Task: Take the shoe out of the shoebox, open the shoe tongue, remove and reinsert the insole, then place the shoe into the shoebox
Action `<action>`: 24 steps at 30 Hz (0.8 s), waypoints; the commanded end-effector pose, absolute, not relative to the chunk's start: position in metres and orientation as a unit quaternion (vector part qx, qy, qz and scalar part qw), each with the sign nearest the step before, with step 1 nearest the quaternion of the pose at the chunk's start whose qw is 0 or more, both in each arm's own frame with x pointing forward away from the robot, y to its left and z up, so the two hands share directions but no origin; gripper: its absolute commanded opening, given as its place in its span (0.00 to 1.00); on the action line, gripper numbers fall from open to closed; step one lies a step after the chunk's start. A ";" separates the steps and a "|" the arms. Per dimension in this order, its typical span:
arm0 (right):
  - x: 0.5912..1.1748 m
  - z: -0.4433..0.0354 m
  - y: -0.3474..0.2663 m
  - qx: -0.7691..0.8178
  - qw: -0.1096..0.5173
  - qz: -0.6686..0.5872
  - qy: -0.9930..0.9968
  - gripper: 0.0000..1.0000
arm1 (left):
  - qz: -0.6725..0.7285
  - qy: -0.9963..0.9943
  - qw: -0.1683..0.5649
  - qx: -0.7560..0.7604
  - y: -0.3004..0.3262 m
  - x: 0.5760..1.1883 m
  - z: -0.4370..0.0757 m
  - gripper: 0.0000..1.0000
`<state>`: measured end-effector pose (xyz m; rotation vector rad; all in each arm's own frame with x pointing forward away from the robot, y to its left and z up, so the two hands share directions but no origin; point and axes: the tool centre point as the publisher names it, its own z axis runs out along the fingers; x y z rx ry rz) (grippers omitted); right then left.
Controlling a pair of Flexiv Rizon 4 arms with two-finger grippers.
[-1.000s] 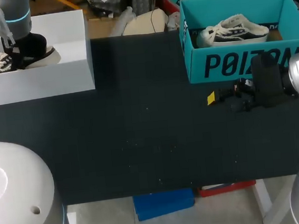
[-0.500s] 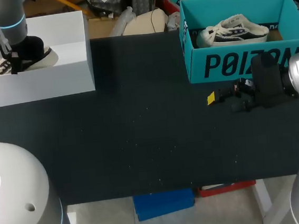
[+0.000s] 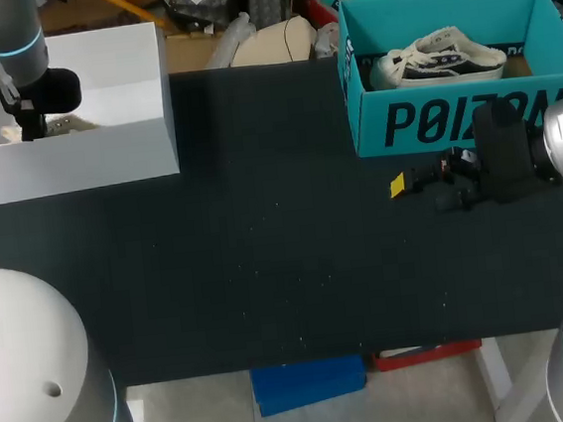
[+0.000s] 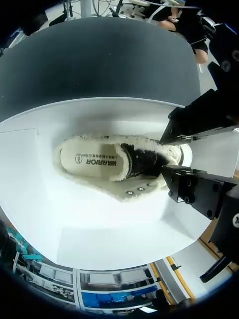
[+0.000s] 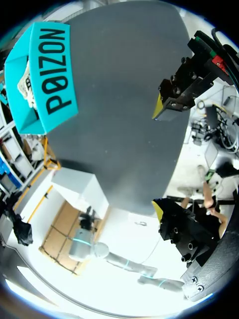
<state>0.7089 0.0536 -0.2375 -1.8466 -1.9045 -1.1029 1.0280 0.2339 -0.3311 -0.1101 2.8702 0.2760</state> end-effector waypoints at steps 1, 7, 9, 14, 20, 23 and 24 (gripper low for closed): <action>0.709 -0.237 0.054 -0.638 0.133 -0.380 -0.657 1.00 | 0.089 0.987 0.132 -0.035 0.236 1.027 -0.332 0.24; 0.709 -0.237 0.054 -0.638 0.133 -0.380 -0.657 1.00 | 0.065 0.987 0.144 -0.030 0.233 1.027 -0.309 0.34; 0.709 -0.237 0.054 -0.638 0.133 -0.380 -0.657 1.00 | 0.044 0.987 0.148 -0.032 0.230 1.025 -0.298 0.49; 0.709 -0.237 0.054 -0.638 0.133 -0.380 -0.657 1.00 | -0.006 0.988 0.149 -0.026 0.219 1.017 -0.266 1.00; 0.709 -0.237 0.054 -0.638 0.133 -0.380 -0.657 1.00 | -0.046 0.992 0.120 -0.003 0.207 0.993 -0.230 1.00; 0.709 -0.237 0.054 -0.638 0.133 -0.380 -0.657 1.00 | -0.058 0.994 0.096 0.009 0.202 0.974 -0.219 1.00; 0.709 -0.237 0.054 -0.638 0.133 -0.380 -0.657 1.00 | -0.063 0.994 0.086 0.014 0.200 0.966 -0.216 1.00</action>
